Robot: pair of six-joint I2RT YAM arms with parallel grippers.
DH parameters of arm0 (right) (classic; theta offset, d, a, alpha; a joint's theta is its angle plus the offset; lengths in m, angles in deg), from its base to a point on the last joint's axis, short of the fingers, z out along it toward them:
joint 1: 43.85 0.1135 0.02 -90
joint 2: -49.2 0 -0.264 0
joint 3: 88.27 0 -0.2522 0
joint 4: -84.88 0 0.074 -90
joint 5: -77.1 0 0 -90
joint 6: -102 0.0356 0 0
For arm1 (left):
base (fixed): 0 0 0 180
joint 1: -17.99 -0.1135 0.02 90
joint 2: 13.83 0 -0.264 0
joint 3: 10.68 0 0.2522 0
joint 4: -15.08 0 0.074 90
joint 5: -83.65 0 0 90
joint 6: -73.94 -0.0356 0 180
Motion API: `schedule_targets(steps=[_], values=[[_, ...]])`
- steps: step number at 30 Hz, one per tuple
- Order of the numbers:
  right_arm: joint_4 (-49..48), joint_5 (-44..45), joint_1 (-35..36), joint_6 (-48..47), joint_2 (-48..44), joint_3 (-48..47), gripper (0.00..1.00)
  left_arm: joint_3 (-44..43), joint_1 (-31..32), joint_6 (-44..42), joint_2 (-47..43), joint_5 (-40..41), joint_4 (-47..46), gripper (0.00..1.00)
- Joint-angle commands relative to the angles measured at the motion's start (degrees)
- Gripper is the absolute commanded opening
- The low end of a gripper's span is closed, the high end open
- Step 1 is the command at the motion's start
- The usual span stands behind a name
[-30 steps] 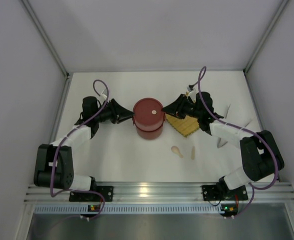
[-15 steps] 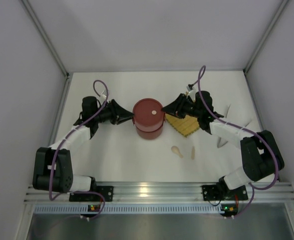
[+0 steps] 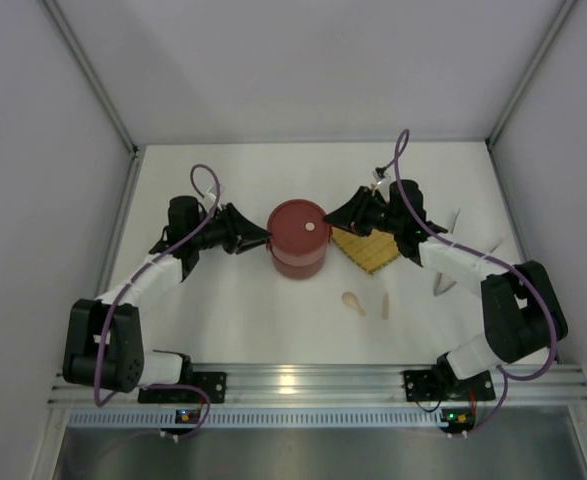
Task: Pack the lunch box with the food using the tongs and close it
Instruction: Adjust the packing box at the center of the board.
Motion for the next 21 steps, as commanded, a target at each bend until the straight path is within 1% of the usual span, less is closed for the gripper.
schedule_targets(steps=[1, 21], values=[[-1.3, -1.9, 1.6, -0.1, -1.8, -4.2, 0.24, -0.1, 2.2, -0.8, -2.4, -3.1, -3.8, 0.23], [-3.3, -2.8, 1.6, 0.4, 1.4, -3.4, 0.24, -0.2, 2.5, -1.5, -1.3, -2.6, -3.0, 0.23]])
